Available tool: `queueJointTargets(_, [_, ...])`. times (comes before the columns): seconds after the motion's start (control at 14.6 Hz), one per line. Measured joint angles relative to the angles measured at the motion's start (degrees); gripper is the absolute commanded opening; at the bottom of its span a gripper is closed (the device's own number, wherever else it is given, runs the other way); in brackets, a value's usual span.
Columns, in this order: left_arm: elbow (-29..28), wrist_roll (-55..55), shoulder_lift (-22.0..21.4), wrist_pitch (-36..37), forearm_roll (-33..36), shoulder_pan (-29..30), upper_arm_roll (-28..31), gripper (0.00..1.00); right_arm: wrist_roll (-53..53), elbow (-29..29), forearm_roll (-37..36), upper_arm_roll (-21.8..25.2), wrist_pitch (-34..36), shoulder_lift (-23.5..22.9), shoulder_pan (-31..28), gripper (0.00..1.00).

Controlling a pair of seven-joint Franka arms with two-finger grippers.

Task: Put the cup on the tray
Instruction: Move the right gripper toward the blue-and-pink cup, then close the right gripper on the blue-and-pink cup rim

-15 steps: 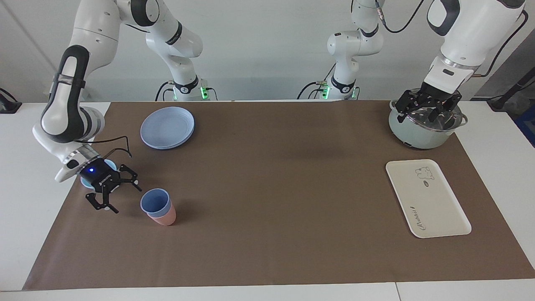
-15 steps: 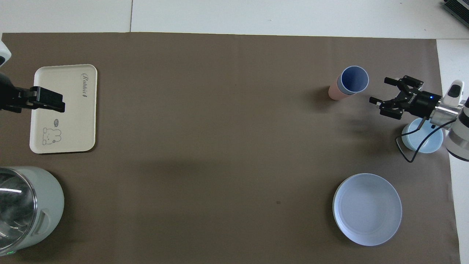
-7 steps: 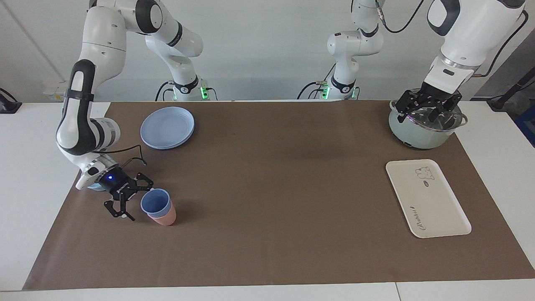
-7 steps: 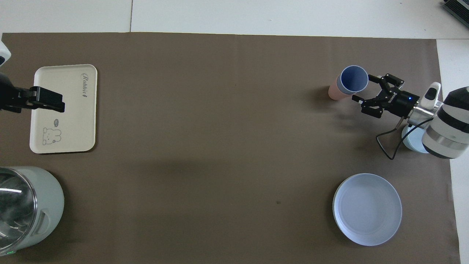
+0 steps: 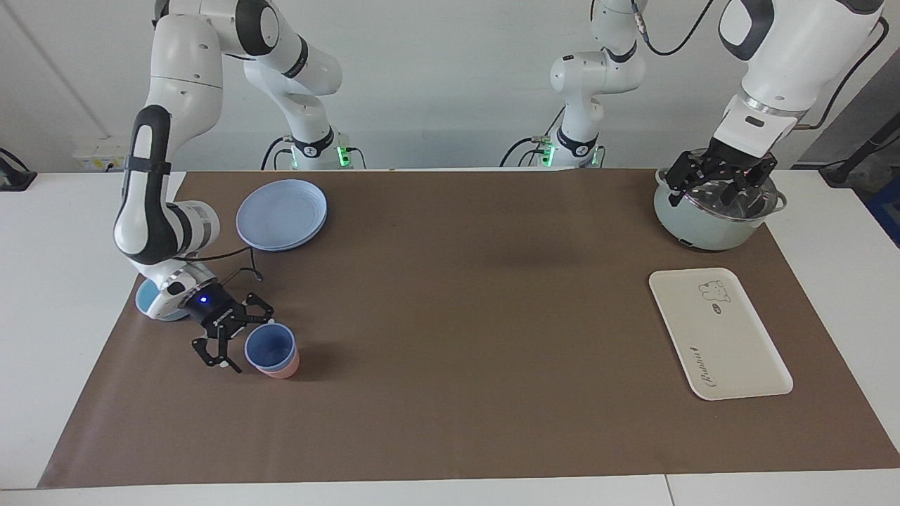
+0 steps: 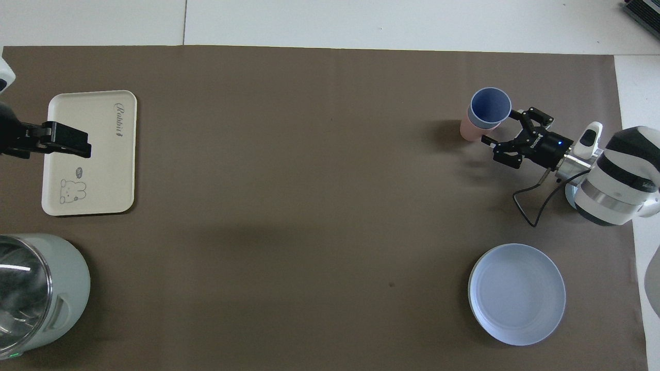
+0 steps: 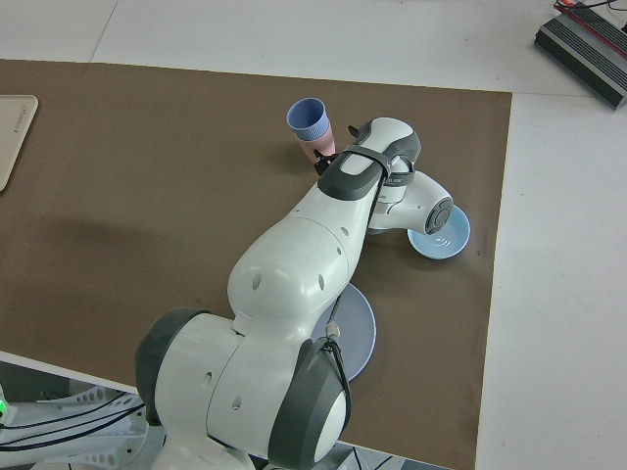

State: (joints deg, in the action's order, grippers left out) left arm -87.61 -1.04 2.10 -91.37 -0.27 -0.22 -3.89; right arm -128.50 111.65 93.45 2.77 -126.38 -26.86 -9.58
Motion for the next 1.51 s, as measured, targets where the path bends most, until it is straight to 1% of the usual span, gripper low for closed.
queueJointTargets(0.34, [0.0,0.0,0.0,0.0,0.0,-0.1,-0.2,1.00,-0.6,1.1,0.0,0.0,0.1,0.3,-0.5,1.00])
queueJointTargets(0.75, [0.0,0.0,0.0,0.0,0.0,-0.1,-0.4,1.00,-0.6,1.5,0.1,0.0,0.1,0.6,0.5,1.00])
queueJointTargets(1.03, [0.0,0.0,0.0,0.0,0.0,-0.1,-0.4,1.00,-1.3,1.6,3.4,0.0,-0.1,0.6,2.2,1.00])
queueJointTargets(1.3, [0.0,0.0,0.0,0.0,0.0,-0.1,-0.4,1.00,-2.4,1.6,6.4,-0.1,-1.9,0.6,4.5,1.00])
queueJointTargets(1.37, [0.0,0.0,0.0,0.0,0.0,-0.1,-0.4,1.00,-2.5,1.6,6.5,-0.1,-2.2,0.6,4.6,0.82])
queueJointTargets(1.44, [0.0,0.0,0.0,0.0,0.0,-0.1,-0.4,1.00,-2.7,1.5,6.5,-0.1,-2.3,0.6,4.7,0.18])
queueJointTargets(1.51, [0.0,0.0,0.0,0.0,0.0,-0.1,-0.4,1.00,-3.3,1.5,6.5,-0.1,-2.5,0.6,4.7,0.00])
